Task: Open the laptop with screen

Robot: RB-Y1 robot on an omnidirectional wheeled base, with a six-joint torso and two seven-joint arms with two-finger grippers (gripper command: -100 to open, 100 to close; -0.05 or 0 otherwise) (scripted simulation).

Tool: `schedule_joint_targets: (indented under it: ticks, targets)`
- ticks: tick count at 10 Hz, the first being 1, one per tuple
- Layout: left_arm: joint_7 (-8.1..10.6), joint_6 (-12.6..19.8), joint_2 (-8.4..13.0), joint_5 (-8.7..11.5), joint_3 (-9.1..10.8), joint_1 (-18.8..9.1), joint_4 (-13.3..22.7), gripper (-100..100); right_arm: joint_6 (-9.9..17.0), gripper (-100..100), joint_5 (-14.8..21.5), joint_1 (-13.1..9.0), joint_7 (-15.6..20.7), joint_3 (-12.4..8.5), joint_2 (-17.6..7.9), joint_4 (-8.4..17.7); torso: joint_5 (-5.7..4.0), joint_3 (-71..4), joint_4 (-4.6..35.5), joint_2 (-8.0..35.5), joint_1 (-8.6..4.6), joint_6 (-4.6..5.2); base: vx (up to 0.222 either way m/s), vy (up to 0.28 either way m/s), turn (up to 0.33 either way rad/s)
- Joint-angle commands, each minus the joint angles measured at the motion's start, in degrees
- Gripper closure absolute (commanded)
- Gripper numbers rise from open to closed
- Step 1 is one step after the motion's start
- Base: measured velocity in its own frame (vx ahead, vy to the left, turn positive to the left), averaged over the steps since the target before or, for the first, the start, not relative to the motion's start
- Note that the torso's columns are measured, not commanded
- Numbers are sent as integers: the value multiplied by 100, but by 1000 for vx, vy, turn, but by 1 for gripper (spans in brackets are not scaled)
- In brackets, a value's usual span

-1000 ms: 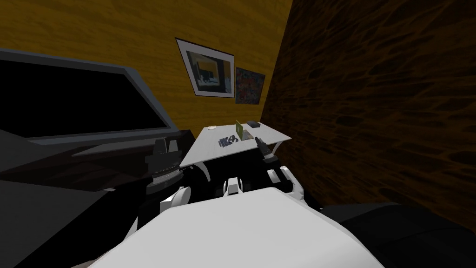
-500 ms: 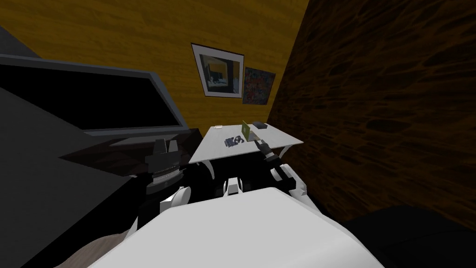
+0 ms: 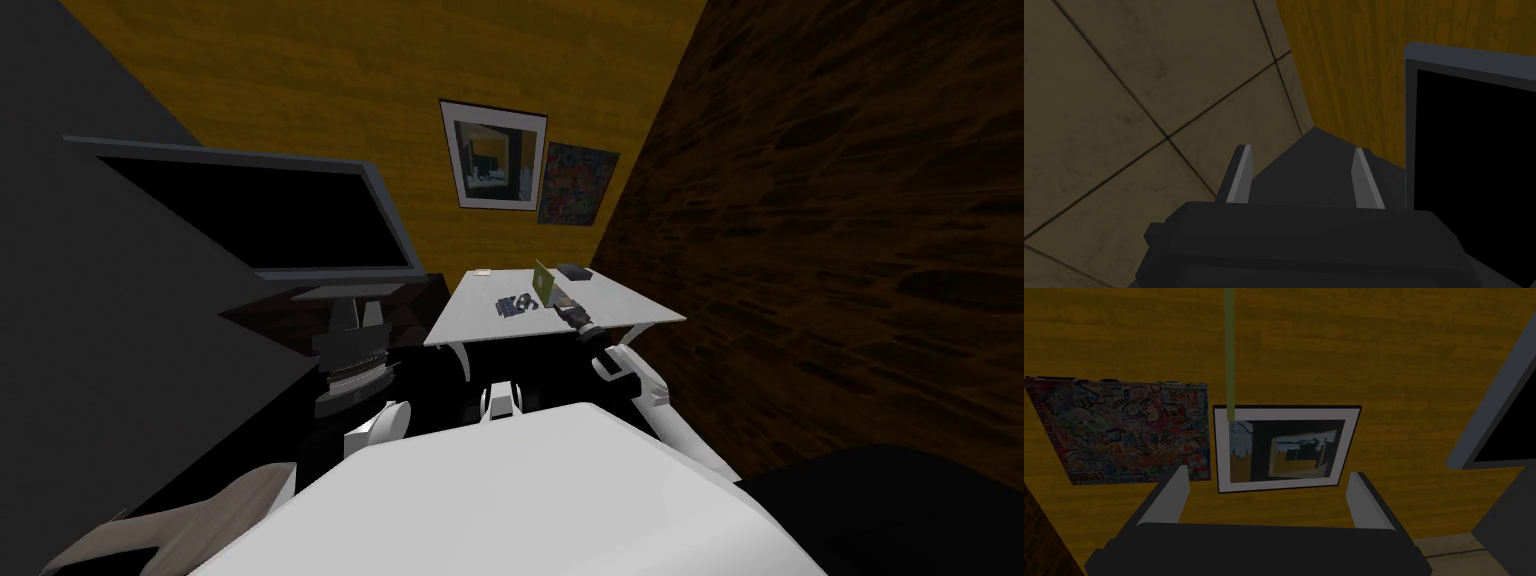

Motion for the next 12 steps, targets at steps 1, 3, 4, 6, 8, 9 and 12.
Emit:
schedule_joint_targets:
  ticks: [1, 3, 4, 6, 8, 9, 12]
  targets:
    - [0, 0, 0, 0, 0, 0, 0, 0, 203, -100, 323, -6, 275, -53, -161, 166, 1, 0, 0, 0, 1, 1, 33, 33, 59]
    - [0, 0, 0, 0, 0, 0, 0, 0, 467, -100, 650, -97, 523, -131, -455, 418, 1, 1, 1, 2, 3, -1, 30, 46, 146]
    - [0, 0, 0, 0, 0, 0, 0, 0, 595, -100, 808, -142, 643, -168, -596, 541, 2, 0, 0, 0, 6, -1, 36, 47, 162]
    - [0, 0, 0, 0, 1, 1, 0, 0, 719, -100, 961, -185, 759, -205, -731, 661, 0, -1, 0, -2, -2, 2, 34, 28, 99]
    - [0, 0, 0, 0, 0, 0, 0, 0, 952, -100, 1250, -265, 977, -274, -985, 885, 1, 0, 0, -1, 4, -1, 33, 39, 171]
    - [0, 0, 0, 0, 0, 0, 0, 0, 1060, -100, 1383, -303, 1078, -305, -1103, 987, 3, -1, 0, 0, 4, 1, 47, 35, 140]
    - [0, 0, 0, 0, 0, 1, 0, 0, 1336, -100, 1729, -397, 1340, -387, -1422, 1242, 1, 0, 0, 0, 3, 0, 37, 35, 131]
